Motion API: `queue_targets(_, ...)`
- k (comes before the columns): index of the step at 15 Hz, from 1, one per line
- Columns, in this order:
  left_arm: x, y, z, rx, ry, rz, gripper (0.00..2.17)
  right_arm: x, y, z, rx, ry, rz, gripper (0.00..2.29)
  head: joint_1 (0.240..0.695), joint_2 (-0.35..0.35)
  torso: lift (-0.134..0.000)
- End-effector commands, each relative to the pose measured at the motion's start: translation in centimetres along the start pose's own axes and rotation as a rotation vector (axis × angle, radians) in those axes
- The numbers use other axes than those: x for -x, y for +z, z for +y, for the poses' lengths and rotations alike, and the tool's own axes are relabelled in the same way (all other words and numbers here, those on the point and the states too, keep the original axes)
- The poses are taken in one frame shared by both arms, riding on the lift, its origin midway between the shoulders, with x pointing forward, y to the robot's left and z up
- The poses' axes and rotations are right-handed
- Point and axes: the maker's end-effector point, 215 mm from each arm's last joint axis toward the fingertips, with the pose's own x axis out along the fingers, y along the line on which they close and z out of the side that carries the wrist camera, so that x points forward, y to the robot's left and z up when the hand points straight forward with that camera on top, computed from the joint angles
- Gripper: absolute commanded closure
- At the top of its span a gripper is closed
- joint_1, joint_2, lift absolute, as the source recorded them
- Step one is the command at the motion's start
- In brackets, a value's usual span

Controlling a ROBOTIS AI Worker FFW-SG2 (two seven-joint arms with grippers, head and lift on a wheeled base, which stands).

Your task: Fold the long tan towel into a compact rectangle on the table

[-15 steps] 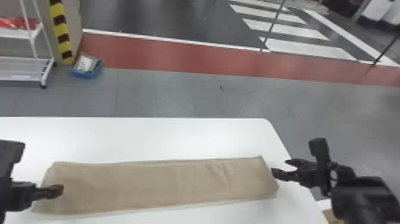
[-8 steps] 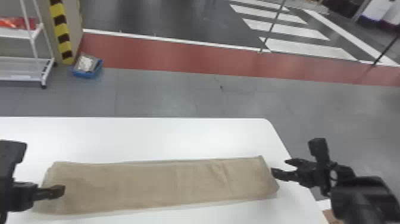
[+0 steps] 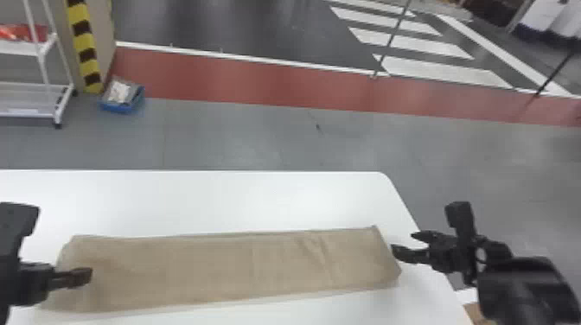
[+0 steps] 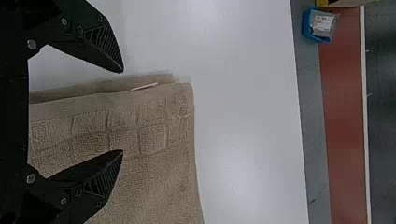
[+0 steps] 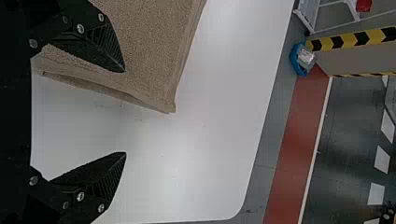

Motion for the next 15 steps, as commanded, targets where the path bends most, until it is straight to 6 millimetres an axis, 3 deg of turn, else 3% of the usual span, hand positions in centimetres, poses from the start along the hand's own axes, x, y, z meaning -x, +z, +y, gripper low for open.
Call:
queue_targets(1, -0.2, -0.3, 0.0, -0.004, 0.002, 0.014, 0.32, 0.0, 0.1, 0.0, 0.002, 0.001, 0.000, 0.29, 0.695, -0.320, 0.000)
queue_targets(5, -0.4, -0.6, 0.2, 0.003, -0.002, 0.032, 0.36, -0.1, 0.2, 0.2, 0.005, 0.004, 0.000, 0.29, 0.695, -0.318, 0.000)
queue_targets(8, -0.4, -0.2, 0.1, 0.002, -0.004, 0.026, 0.80, -0.2, 0.4, 0.2, 0.007, 0.004, -0.003, 0.29, 0.695, -0.316, 0.000)
queue_targets(11, -0.2, -0.4, -0.1, 0.009, -0.008, 0.031, 1.50, -0.1, 0.3, 0.1, 0.003, 0.001, -0.001, 0.29, 0.695, -0.315, 0.000)
queue_targets(15, 1.7, 0.2, 0.0, 0.040, -0.025, 0.017, 1.56, -0.3, 0.5, 0.4, 0.006, 0.006, -0.001, 0.29, 0.695, -0.319, 0.000)
